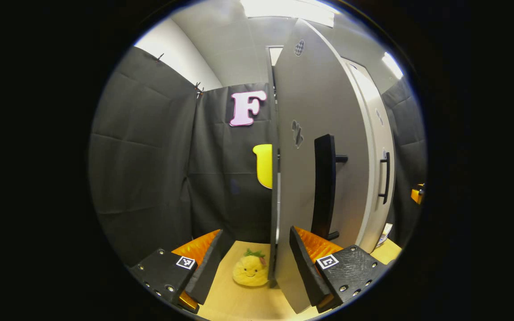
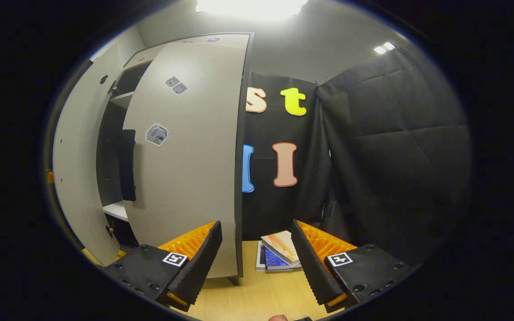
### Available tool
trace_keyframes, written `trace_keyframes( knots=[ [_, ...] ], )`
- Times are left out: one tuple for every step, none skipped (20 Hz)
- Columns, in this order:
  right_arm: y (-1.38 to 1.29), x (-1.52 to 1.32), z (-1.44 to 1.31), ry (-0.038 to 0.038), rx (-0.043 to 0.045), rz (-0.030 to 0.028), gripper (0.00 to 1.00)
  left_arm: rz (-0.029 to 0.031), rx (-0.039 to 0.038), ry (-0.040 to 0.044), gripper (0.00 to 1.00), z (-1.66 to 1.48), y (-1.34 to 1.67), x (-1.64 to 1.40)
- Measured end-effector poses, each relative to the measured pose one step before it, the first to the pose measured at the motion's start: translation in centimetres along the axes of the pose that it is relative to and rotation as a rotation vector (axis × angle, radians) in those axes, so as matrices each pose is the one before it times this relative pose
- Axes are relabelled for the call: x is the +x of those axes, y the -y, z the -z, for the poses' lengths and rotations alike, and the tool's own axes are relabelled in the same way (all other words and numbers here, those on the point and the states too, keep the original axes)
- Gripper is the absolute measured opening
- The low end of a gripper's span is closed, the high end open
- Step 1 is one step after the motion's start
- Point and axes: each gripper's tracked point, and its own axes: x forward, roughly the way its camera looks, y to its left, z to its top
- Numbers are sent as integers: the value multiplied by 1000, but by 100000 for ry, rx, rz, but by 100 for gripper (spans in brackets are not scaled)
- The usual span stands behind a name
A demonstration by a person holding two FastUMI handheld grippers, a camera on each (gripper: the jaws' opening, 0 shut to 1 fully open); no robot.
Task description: Grab one shoe with the right hand and put it into the shoe cabinet, grab the other shoe with the left hand and put it into the shoe cabinet; then close the right door with the right hand and the left door with the left hand.
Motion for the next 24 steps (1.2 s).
trace_keyframes(
  knots=[
    [287, -119, 152, -266, 104, 275, 98, 1169, -536, 8, 79, 65, 630, 180],
    [418, -114, 212, -370, 24, 421, 98, 1237, -691, -81, 79, 86, 623, 156],
    [345, -93, 167, -296, -167, 460, 98, 1304, -691, -147, 79, -33, 693, 225],
    [388, -128, 64, -122, -274, 451, 98, 1323, -574, -109, 79, -140, 745, 360],
    [349, -100, 61, -193, -338, 611, 98, 1158, -255, 31, 79, -1, 590, 296],
    [462, 50, 57, -191, -464, 734, 98, 893, -80, -11, 79, -105, 630, 470],
    [416, -85, 33, -19, -285, 714, 98, 1105, 31, 150, 79, 52, 751, 40],
    [423, 28, 67, 97, 5, 660, 98, 1156, -261, 165, 79, -56, 676, 506],
    [343, -103, 55, 133, 153, 440, 98, 1421, -559, -18, 79, 204, 854, 355],
    [416, 143, -140, 79, 60, 476, 98, 1818, -689, 108, 79, -40, 860, 509],
    [357, 51, -7, 123, -27, 431, 98, 1892, -633, -12, 79, -76, 958, 567],
    [340, 55, 210, -103, -79, 419, 98, 1569, -375, 16, 79, -97, 906, 741],
    [344, -25, 1, -128, -11, 265, 98, 1350, -66, -57, 79, -5, 873, 732],
    [316, -160, 242, -120, 72, 396, 98, 578, 270, -124, 79, -79, 705, 684],
    [322, 3, -65, 11, 103, 351, 97, -184, 545, -28, 79, -23, 381, 506],
    [222, 130, -83, 54, 142, 285, 97, -549, 197, -195, 79, -111, 179, 455],
    [184, 85, 40, -69, 39, 160, 98, -287, -335, 105, 79, -158, 321, 305],
    [225, 143, 119, -123, -60, 110, 98, -121, -500, -248, 79, 243, 189, 155],
    [100, 156, 49, -135, -92, 38, 98, -127, -470, 199, 79, 405, 270, -172],
    [88, 36, 27, -38, 13, -223, 97, -163, -274, -12, 79, 170, -17, -67],
    [-33, 80, 62, -88, 164, -499, 98, -235, -132, 196, 79, 23, 59, -9],
    [-123, 92, 162, -109, 307, -907, 98, -340, -116, 184, 79, -33, -137, -1],
    [-218, -14, -15, 74, 117, -1221, 98, -123, 185, 240, 79, -68, 153, -51],
    [-107, -63, -82, 440, -87, -830, 98, -512, 181, 291, 79, -144, -4, -56]
  ],
)
